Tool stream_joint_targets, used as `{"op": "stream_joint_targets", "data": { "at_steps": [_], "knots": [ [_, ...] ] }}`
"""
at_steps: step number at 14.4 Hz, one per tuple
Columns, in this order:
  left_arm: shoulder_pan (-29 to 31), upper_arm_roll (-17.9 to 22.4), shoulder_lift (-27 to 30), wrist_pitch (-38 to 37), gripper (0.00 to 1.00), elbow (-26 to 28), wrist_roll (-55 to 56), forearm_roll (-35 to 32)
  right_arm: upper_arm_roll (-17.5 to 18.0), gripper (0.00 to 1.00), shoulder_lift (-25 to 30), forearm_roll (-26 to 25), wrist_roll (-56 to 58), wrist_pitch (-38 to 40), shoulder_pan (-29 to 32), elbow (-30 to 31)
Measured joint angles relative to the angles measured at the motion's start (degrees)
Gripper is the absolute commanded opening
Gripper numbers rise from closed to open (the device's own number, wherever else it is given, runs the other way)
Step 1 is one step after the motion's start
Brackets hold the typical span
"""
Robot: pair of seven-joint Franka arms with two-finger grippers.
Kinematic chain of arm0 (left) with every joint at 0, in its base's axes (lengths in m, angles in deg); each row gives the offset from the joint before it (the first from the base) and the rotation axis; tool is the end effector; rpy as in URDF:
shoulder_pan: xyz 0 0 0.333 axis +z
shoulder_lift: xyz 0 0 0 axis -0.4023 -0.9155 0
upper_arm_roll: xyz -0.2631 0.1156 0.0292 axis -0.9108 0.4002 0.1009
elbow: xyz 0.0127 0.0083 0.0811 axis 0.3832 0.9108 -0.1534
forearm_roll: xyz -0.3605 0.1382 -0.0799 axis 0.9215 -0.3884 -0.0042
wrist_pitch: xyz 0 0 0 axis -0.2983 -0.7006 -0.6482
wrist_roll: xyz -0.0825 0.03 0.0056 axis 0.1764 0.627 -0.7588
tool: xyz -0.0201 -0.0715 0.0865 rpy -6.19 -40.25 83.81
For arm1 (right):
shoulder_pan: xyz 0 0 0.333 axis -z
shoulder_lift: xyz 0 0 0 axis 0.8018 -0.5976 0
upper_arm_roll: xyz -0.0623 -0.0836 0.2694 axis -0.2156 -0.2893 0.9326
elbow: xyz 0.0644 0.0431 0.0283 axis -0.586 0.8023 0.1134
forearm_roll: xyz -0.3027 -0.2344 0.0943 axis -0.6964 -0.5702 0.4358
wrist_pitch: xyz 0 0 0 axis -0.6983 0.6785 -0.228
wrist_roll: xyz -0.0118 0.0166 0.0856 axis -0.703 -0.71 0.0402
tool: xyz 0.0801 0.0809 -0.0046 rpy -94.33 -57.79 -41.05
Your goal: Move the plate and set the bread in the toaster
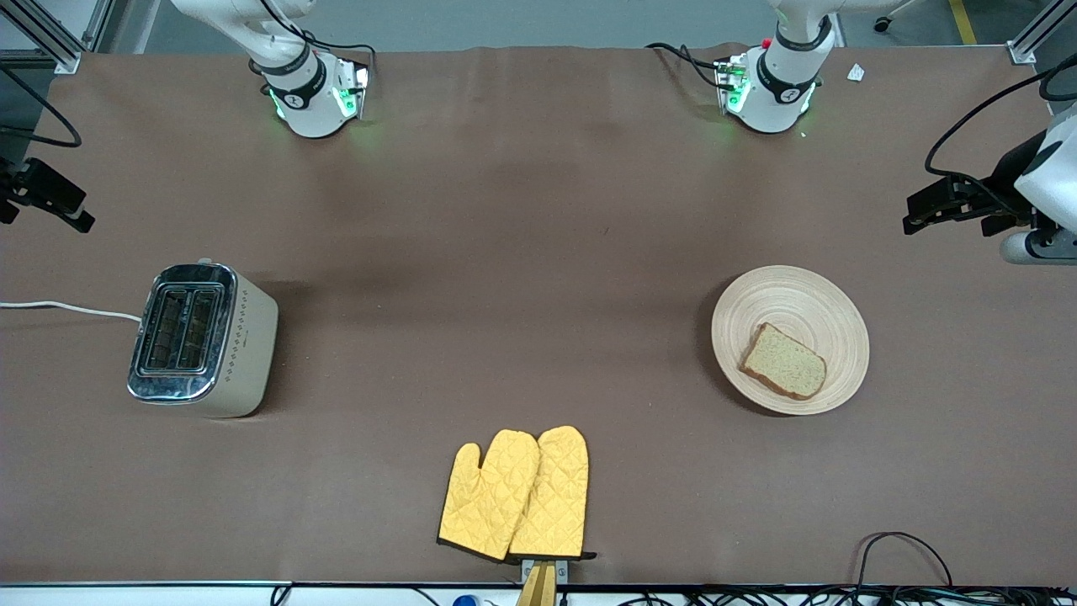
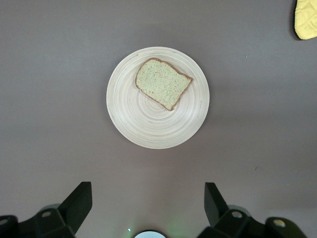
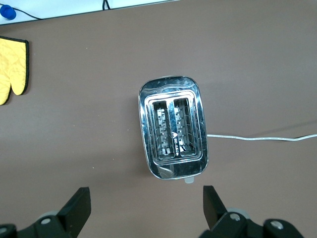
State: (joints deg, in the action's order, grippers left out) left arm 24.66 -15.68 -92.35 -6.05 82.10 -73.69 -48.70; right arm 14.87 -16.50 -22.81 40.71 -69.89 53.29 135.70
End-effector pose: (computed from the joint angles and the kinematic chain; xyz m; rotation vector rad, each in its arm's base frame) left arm 0.5732 -0.0549 0.6046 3.1189 -0.0668 -0.1412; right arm 0.5398 -0.0354 0.6260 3.1187 -0.2194 0.1878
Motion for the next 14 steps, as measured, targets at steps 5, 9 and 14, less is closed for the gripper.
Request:
{"op": "stream_joint_targets", "data": {
  "at_steps": [5, 9, 14],
  "knots": [
    [0.2, 0.3, 0.0, 0.0, 1.0, 0.0, -1.8, -0.1, 0.0, 1.0, 0.0, 0.0, 0.0, 0.0, 0.0, -0.1],
    [4.3, 0.6, -1.4, -0.2, 1.0, 0.2, -7.3, 0.4, 0.1, 1.0, 0.0, 0.0, 0.0, 0.0, 0.0, -0.1],
    [15.7, 0.8, -6.9, -0.4, 0.95, 0.6, -13.7, 14.8, 0.1, 1.0, 0.0, 0.0, 0.0, 0.0, -0.1, -0.1]
  ]
}}
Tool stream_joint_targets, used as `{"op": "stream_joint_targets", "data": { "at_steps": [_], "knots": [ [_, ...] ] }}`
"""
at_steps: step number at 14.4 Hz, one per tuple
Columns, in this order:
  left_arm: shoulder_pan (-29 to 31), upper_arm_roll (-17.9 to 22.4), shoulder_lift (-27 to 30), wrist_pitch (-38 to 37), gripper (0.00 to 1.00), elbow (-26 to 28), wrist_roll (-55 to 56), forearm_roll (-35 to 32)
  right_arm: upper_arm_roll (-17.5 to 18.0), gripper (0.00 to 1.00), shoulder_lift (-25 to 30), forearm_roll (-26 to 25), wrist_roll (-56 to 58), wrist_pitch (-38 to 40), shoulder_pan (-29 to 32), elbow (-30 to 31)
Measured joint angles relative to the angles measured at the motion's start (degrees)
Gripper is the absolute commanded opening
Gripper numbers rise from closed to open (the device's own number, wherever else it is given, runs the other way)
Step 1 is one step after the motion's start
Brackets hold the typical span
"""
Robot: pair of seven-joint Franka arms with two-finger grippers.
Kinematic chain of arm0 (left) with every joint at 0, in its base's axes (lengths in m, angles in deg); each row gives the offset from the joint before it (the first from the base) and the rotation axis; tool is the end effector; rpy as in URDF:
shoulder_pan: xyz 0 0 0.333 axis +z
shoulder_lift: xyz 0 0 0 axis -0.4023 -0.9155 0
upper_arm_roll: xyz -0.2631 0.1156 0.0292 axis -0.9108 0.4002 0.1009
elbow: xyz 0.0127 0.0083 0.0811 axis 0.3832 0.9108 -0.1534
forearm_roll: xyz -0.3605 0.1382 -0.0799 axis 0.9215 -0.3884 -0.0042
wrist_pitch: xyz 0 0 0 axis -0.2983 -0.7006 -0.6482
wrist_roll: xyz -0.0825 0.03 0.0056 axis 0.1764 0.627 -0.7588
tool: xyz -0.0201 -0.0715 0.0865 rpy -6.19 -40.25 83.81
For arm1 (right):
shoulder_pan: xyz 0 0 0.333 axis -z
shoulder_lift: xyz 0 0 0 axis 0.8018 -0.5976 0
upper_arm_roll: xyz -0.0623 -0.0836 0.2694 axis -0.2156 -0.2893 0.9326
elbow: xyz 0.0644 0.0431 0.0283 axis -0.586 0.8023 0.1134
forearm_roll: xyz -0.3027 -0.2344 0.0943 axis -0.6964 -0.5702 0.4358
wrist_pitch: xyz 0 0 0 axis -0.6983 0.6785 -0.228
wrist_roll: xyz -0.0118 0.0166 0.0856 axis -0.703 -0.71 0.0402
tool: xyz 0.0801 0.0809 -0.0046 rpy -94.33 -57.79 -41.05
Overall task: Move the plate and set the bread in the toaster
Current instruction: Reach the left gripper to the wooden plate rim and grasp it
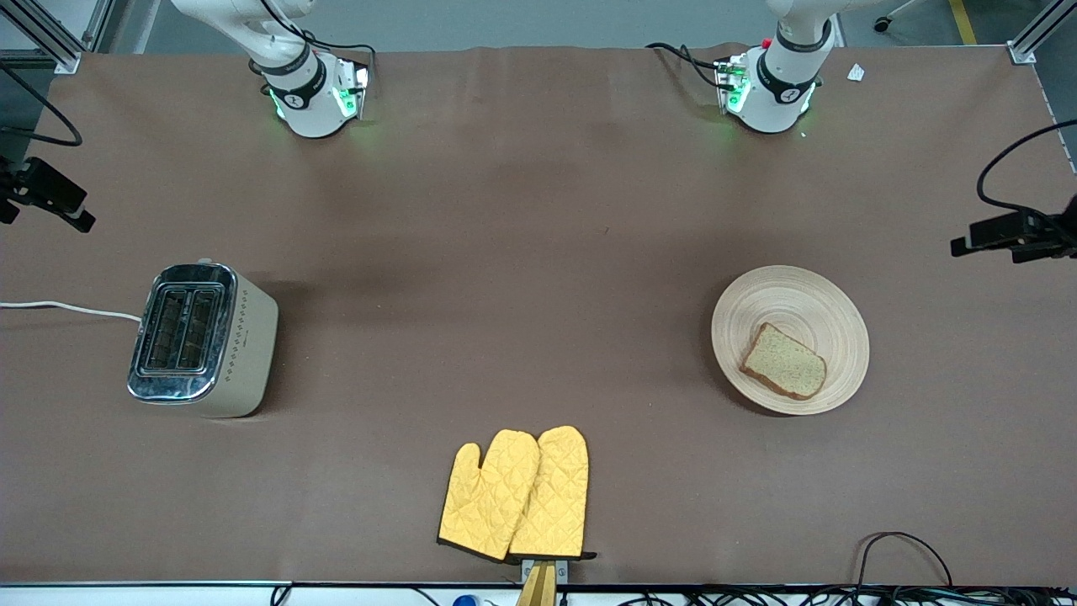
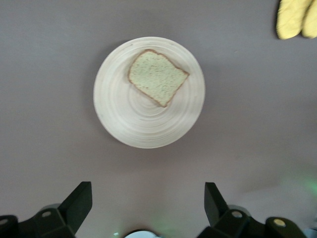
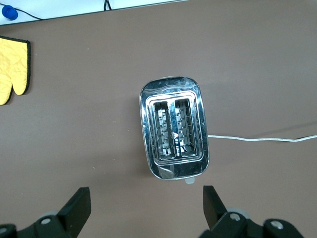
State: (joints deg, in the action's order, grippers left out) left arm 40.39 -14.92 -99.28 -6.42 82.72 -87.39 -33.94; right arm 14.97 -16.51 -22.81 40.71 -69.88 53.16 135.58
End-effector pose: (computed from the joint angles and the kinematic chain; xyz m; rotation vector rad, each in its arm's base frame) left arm 0.5976 0.0853 0.5335 2.8017 -0.0189 -0.2373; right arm 0.5399 -0.0332 0.6269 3.1191 -0.2131 0.1906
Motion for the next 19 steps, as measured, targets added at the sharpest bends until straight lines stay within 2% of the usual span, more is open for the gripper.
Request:
{"op": "stream_joint_targets", "data": {
  "at_steps": [1, 2, 4, 9, 12, 19],
  "knots": [
    [2.1, 0.0, -1.2, 0.0, 0.95, 0.3, -2.0, 2.6, 0.0, 1.0, 0.0, 0.0, 0.0, 0.0, 0.0, 0.0],
    [3.7, 0.0, -2.6, 0.0, 1.0, 0.5, -4.0, 4.6, 0.0, 1.0, 0.0, 0.0, 0.0, 0.0, 0.0, 0.0],
    [5.9, 0.1, -6.3, 0.4, 1.0, 1.3, -7.9, 7.9, 0.0, 1.0, 0.0, 0.0, 0.0, 0.0, 0.0, 0.0],
    [7.9, 0.1, -21.9, 7.5, 1.0, 1.8, -17.7, 14.4, 0.0, 1.0, 0.0, 0.0, 0.0, 0.0, 0.0, -0.1],
    [8.7, 0.1, -28.6, 9.6, 1.0, 1.4, -22.9, 15.8, 0.0, 1.0, 0.0, 0.0, 0.0, 0.0, 0.0, -0.1],
    [9.5, 0.1, -32.7, 11.4, 1.0, 0.8, -28.6, 15.9, 0.0, 1.0, 0.0, 0.0, 0.0, 0.1, 0.0, -0.1]
  ]
}}
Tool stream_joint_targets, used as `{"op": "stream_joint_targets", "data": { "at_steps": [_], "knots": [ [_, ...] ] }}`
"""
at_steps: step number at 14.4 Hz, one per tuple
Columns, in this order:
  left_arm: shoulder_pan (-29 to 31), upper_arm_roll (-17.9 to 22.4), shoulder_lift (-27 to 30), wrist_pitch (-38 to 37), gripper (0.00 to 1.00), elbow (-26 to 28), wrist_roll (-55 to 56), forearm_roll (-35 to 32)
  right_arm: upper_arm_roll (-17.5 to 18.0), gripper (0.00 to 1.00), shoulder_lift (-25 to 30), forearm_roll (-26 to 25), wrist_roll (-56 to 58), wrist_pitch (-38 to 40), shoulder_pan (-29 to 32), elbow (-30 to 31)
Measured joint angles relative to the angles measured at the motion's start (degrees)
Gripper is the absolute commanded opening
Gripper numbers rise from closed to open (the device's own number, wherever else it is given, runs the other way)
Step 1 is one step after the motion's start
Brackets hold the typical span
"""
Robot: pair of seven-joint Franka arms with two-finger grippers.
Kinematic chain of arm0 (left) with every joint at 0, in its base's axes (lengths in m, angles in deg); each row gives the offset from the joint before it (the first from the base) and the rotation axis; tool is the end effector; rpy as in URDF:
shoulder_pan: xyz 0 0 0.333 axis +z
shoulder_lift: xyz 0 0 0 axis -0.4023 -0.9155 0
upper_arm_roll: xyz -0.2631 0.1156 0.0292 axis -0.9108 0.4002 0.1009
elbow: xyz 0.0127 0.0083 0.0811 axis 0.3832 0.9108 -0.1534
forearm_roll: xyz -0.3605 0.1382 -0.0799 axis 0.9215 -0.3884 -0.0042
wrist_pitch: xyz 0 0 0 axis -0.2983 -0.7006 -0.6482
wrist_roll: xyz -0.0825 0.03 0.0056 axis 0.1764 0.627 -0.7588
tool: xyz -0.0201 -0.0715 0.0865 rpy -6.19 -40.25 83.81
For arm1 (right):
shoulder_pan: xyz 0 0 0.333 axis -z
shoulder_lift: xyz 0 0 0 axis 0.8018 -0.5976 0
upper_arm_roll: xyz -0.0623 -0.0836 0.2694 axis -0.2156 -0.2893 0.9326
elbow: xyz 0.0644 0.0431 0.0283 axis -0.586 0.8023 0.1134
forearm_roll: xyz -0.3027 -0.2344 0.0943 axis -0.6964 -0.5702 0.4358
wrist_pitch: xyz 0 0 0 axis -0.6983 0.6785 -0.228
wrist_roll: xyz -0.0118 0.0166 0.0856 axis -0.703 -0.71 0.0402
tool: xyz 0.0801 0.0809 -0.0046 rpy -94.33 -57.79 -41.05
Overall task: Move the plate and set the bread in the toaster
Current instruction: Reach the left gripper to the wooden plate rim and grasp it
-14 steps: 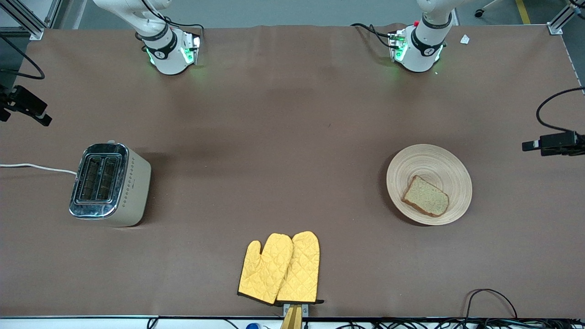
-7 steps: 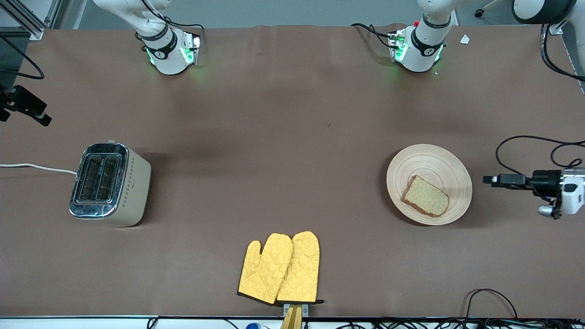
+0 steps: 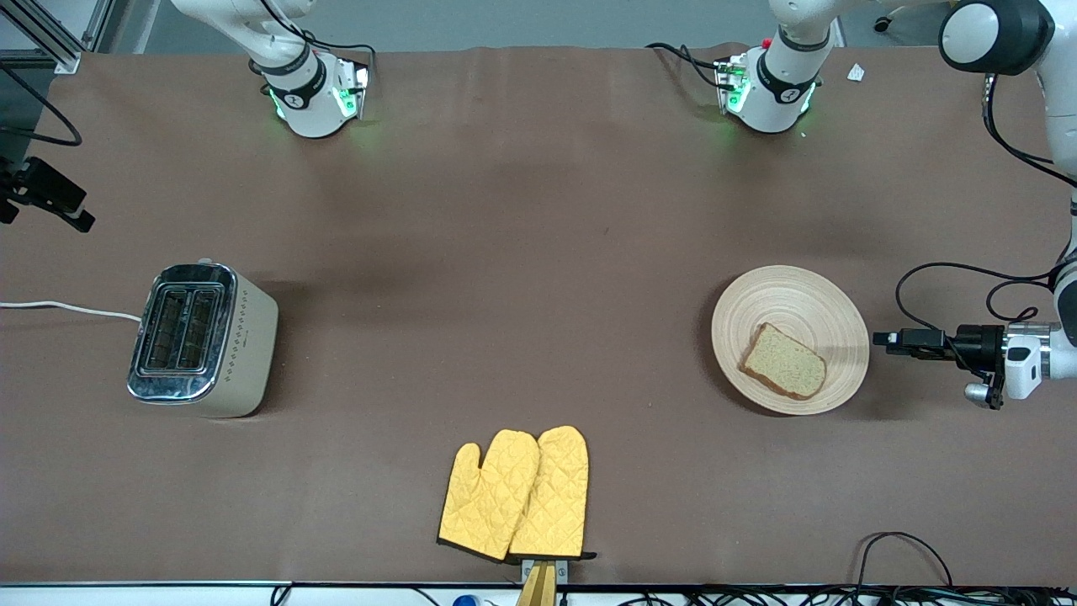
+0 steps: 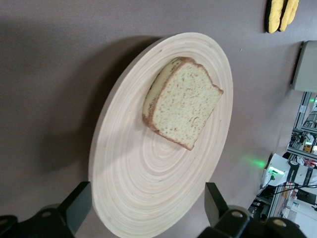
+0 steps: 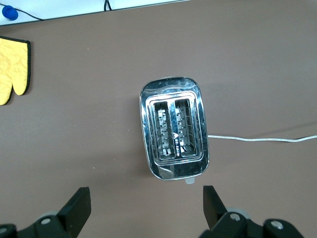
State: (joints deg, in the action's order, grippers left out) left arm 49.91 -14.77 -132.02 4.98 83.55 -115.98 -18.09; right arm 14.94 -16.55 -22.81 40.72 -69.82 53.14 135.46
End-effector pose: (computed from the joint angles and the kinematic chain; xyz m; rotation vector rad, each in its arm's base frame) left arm 0.6251 0.1796 0.1835 2.3009 -0.1514 -0.2666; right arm 0.5400 -0.0333 0.6275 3.1190 -0.2132 0.1911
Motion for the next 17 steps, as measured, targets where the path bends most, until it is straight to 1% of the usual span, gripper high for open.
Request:
{"op": "stream_joint_targets", "data": {
  "at_steps": [2, 3, 4, 6, 9, 10, 11, 12, 14, 15, 17],
  "knots": [
    [0.8, 0.0, -1.8, 0.5, 1.0, 0.0, -2.1, 0.0, 0.0, 1.0, 0.0, 0.0, 0.0, 0.0, 0.0, 0.0],
    [1.2, 0.0, -2.8, 0.6, 0.98, 0.0, -3.2, 0.0, 0.0, 1.0, 0.0, 0.0, 0.0, 0.0, 0.0, 0.0],
    [1.4, 0.0, -3.5, 0.7, 0.92, 0.0, -4.1, 0.0, 0.0, 1.0, 0.0, 0.0, 0.0, 0.0, 0.0, 0.0],
    [1.5, -0.1, -4.0, 0.8, 0.77, 0.0, -4.5, 0.1, 0.0, 1.0, 0.0, 0.0, 0.0, 0.0, 0.0, 0.0],
    [1.4, -0.5, -4.0, 0.8, 0.68, -0.3, -4.5, 0.1, 0.0, 1.0, 0.0, 0.0, 0.0, 0.0, 0.0, 0.0],
    [1.3, -0.5, -4.0, 0.8, 0.68, -0.3, -4.5, 0.1, 0.0, 1.0, 0.0, 0.0, 0.0, 0.0, 0.0, 0.0],
    [1.2, -0.5, -4.0, 0.8, 0.65, -0.4, -4.6, 0.1, 0.0, 1.0, 0.0, 0.0, 0.0, 0.0, 0.0, 0.0],
    [1.0, -0.5, -4.0, 0.8, 0.59, -0.4, -4.9, 0.1, 0.0, 1.0, 0.0, 0.0, 0.0, 0.0, 0.0, 0.0],
    [0.8, -0.6, -4.2, 0.8, 0.44, -0.2, -5.7, 0.1, -0.1, 1.0, 0.0, 0.0, 0.0, 0.0, 0.0, -0.1],
    [0.8, -0.6, -4.4, 0.8, 0.39, 0.1, -6.4, 0.2, -0.1, 1.0, 0.0, 0.0, 0.0, 0.0, 0.0, -0.2],
    [0.8, -0.6, -5.0, 0.8, 0.22, 0.2, -7.3, 0.2, -0.1, 1.0, 0.0, 0.0, 0.0, 0.0, 0.0, -0.4]
  ]
}}
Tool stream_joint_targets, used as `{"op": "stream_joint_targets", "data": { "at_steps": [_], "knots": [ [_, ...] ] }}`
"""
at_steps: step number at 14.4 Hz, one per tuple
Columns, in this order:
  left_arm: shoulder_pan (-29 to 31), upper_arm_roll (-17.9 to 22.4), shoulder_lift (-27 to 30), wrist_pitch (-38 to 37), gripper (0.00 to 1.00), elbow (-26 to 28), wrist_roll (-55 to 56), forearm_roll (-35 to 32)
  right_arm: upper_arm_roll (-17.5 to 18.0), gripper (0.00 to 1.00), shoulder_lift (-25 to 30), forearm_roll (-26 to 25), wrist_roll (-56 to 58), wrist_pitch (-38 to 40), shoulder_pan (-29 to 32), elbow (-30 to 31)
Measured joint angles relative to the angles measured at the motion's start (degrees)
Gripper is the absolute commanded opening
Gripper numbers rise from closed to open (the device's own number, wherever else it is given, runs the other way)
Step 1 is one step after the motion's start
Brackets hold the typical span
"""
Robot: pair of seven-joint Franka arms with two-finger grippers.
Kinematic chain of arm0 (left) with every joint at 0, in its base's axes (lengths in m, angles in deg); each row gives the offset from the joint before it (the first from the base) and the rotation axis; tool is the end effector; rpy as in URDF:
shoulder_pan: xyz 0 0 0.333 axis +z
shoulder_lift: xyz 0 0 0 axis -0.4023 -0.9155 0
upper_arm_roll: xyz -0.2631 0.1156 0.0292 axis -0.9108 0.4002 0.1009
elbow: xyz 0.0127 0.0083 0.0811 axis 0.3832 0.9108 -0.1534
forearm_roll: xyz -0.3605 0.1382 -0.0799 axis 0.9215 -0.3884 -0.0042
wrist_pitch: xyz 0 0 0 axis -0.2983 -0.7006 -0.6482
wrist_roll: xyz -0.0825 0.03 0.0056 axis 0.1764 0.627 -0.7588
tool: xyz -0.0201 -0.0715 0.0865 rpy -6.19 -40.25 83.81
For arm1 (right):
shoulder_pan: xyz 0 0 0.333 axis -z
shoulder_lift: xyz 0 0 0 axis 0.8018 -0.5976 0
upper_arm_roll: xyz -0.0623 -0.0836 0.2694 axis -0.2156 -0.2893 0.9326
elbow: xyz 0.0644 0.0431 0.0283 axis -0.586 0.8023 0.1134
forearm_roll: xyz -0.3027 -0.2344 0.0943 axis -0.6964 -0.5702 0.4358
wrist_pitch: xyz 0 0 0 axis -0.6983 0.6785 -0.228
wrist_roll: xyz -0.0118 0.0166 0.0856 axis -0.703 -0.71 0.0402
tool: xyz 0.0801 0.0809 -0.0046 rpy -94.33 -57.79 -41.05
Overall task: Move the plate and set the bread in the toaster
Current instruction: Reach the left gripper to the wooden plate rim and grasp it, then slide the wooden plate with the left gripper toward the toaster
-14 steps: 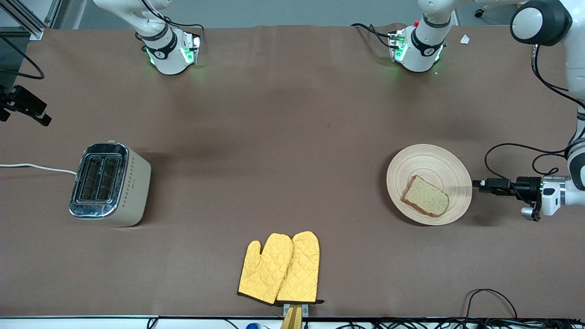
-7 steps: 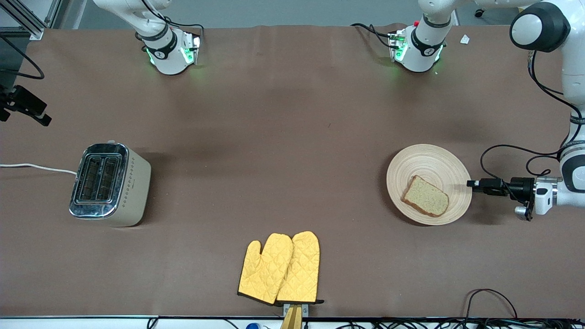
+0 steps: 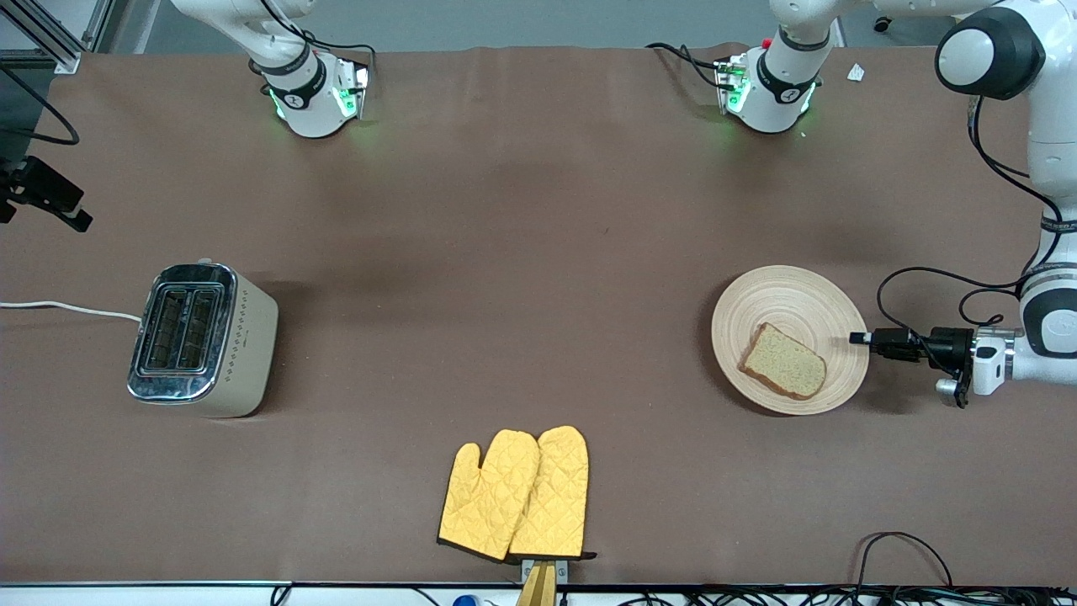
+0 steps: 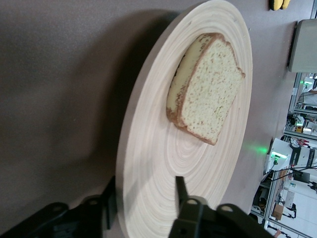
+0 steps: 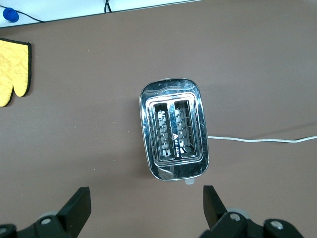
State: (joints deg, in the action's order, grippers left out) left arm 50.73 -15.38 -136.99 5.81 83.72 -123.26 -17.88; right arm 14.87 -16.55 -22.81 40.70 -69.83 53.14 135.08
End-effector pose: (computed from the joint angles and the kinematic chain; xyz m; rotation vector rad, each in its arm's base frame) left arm 0.6116 0.1767 0.1285 2.2297 -0.2450 -0.2599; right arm 0.5400 -0.0340 0.6307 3.1183 -0.2157 0.2018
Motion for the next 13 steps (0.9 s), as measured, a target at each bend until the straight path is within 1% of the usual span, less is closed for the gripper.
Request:
{"op": "stream_joint_targets", "data": {
  "at_steps": [1, 2, 3, 5, 6, 11, 13],
  "knots": [
    [0.1, 0.0, -0.2, 0.0, 0.13, 0.0, -0.7, 0.0, 0.0, 1.0, 0.0, 0.0, 0.0, 0.0, 0.0, 0.0],
    [0.1, 0.0, -0.4, 0.0, 0.0, 0.0, -1.9, 0.0, 0.0, 1.0, 0.0, 0.0, 0.0, 0.0, 0.0, -0.1],
    [0.2, 0.0, -0.6, 0.0, 0.0, 0.0, -3.3, 0.4, 0.0, 1.0, 0.0, 0.0, 0.0, 0.0, 0.0, -0.1],
    [0.8, 0.0, -1.4, -0.6, 0.0, 0.1, -7.2, 4.3, 0.0, 1.0, 0.0, 0.0, 0.0, 0.0, 0.0, -0.2],
    [1.0, 0.0, -1.6, -0.8, 0.0, 0.2, -8.4, 5.1, 0.0, 1.0, 0.0, 0.0, 0.0, 0.0, 0.0, -0.3],
    [1.0, -0.3, -1.6, -1.9, 0.0, -0.1, -8.0, 6.1, 0.0, 1.0, 0.0, 0.0, 0.0, 0.0, 0.0, -0.6],
    [0.9, -0.4, -1.5, -3.5, 0.0, -0.1, -4.9, 7.5, 0.0, 1.0, 0.0, 0.0, 0.0, 0.0, 0.0, -0.6]
  ]
}}
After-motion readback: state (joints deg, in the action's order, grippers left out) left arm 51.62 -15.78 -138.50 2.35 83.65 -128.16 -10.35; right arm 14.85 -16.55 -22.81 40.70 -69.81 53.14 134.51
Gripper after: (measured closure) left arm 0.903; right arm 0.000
